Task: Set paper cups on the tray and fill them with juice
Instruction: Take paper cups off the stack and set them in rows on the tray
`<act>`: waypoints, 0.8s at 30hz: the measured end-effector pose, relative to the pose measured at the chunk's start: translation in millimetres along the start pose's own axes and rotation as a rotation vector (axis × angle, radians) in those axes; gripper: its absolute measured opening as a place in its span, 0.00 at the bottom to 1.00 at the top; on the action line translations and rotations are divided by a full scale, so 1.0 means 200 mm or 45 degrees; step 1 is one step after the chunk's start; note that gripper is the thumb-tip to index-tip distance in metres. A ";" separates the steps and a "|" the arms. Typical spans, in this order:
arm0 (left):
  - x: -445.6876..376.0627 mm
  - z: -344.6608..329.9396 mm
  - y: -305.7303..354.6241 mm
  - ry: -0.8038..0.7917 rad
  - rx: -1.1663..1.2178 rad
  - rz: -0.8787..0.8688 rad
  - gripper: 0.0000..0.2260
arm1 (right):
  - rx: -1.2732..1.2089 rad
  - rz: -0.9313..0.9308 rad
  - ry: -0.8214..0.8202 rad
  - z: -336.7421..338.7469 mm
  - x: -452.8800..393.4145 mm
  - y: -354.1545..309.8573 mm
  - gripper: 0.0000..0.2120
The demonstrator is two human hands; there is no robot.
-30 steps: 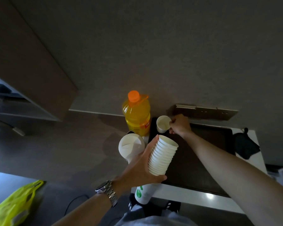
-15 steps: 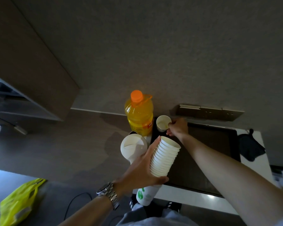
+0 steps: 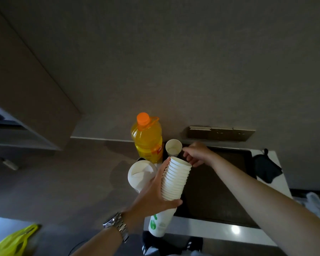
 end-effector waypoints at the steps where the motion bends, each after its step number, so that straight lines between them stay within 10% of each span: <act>1: 0.00 0.01 0.01 0.018 0.000 -0.002 0.56 | -0.008 0.041 -0.092 0.01 0.05 -0.03 0.18; 6: -0.03 0.01 0.05 0.044 -0.023 -0.075 0.55 | -0.006 0.224 -0.429 0.06 0.27 -0.11 0.21; 24: -0.06 -0.06 0.12 -0.011 0.021 -0.124 0.54 | 0.087 0.405 -0.306 0.23 0.33 -0.11 0.07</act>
Point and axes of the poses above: each hand's wrist, its own x-axis away from the middle knuckle, its own z-axis out of the back of the hand, y = z × x, the point moved 10 cm from there along -x, towards the middle knuckle, and after that the axes turned 11 degrees about y, right-handed, at the moved point
